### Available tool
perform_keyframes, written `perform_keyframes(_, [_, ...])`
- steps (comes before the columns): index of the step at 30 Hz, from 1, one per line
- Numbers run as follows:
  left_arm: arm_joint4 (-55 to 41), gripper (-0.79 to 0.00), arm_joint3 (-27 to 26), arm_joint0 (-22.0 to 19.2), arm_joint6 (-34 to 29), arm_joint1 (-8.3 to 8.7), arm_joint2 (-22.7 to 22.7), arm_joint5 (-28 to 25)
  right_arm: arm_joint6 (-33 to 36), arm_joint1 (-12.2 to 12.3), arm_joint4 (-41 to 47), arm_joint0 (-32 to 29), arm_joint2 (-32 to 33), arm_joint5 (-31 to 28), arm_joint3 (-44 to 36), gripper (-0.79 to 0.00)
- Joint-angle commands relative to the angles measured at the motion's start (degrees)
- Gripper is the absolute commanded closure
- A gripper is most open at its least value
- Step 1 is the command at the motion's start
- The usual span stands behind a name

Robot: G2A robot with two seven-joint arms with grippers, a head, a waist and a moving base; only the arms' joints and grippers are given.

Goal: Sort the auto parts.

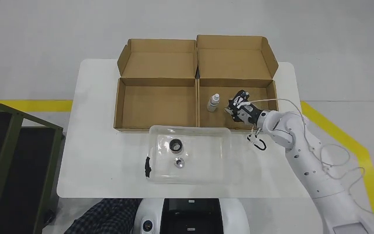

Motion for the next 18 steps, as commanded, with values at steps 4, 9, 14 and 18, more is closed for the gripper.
perform_keyframes(4, [0.00, -0.785, 0.00, 0.00, 0.00, 0.00, 0.00, 0.00, 0.50, -0.20, -0.14, 0.45, -0.72, -0.02, 0.41, -0.277])
perform_keyframes(9, [0.00, -0.785, 0.00, 0.00, 0.00, 0.00, 0.00, 0.00, 0.57, -0.43, -0.02, 0.79, -1.37, 0.14, 0.71, -0.351])
perform_keyframes(14, [0.00, -0.785, 0.00, 0.00, 0.00, 0.00, 0.00, 0.00, 0.25, -0.32, -0.01, 0.40, -0.66, 0.15, -0.70, -0.471])
perform_keyframes(18, [0.00, -0.785, 0.00, 0.00, 0.00, 0.00, 0.00, 0.00, -0.22, 0.30, -0.21, -1.50, 1.74, -0.20, -3.94, -0.554])
